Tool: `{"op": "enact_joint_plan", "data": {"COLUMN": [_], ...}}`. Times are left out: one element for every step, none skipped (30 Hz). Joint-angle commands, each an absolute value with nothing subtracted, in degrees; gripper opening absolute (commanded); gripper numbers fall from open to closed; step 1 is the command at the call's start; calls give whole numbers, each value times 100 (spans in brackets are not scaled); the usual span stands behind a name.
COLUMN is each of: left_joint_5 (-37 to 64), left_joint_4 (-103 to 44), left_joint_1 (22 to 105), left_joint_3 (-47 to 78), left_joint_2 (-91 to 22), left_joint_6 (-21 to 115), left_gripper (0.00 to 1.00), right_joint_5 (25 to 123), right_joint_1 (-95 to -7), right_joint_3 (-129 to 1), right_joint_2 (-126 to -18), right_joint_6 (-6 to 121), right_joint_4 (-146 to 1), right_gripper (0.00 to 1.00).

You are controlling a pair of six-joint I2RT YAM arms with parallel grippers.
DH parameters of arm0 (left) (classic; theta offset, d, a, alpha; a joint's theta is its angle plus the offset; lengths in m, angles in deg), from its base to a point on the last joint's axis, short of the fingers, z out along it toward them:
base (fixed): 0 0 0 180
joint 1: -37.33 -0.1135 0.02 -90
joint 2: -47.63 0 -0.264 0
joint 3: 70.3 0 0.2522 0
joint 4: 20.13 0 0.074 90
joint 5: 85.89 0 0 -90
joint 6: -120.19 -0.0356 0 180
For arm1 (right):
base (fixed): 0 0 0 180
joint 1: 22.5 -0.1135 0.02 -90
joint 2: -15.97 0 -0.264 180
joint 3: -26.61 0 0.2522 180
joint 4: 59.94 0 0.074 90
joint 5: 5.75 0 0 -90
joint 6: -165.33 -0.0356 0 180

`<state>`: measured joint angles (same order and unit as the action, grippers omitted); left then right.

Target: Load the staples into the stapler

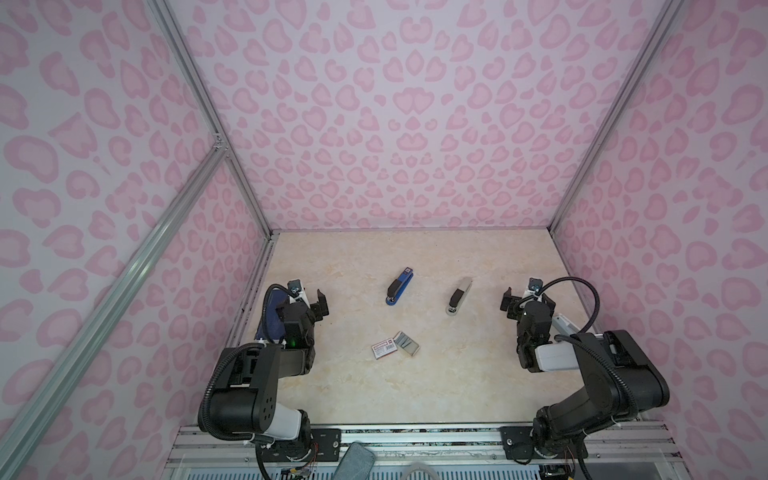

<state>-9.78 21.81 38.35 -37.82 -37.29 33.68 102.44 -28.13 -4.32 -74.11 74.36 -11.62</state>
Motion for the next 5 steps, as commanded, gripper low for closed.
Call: {"op": "enact_joint_plan", "data": {"left_joint_5": [-884, -850, -838, -838, -838], "left_joint_4": [2245, 2237, 2255, 2312, 2318], "left_joint_1": [3806, 3787, 3778, 3777, 3777], "left_joint_3": [-3729, -3729, -3755, -3805, -3808], "left_joint_2": [-3745, -3738, -3718, -3679, -3681], "left_joint_6": [3440, 3445, 3446, 3441, 3441], "left_gripper": [97, 97, 97, 97, 97], "right_joint_5": [10463, 10457, 10464, 10464, 10459], "right_joint_1": [-2839, -2839, -2840, -2839, -2839], "right_joint_3": [-394, -395, -394, -394, -394], "right_joint_2": [-7453, -7447, -7454, -7440, -7453], "right_joint_6": [7524, 7524, 7524, 7517, 7516], "right_joint_4": [-879, -884, -876, -884, -884], "right_gripper": [99, 100, 100, 100, 100]}}
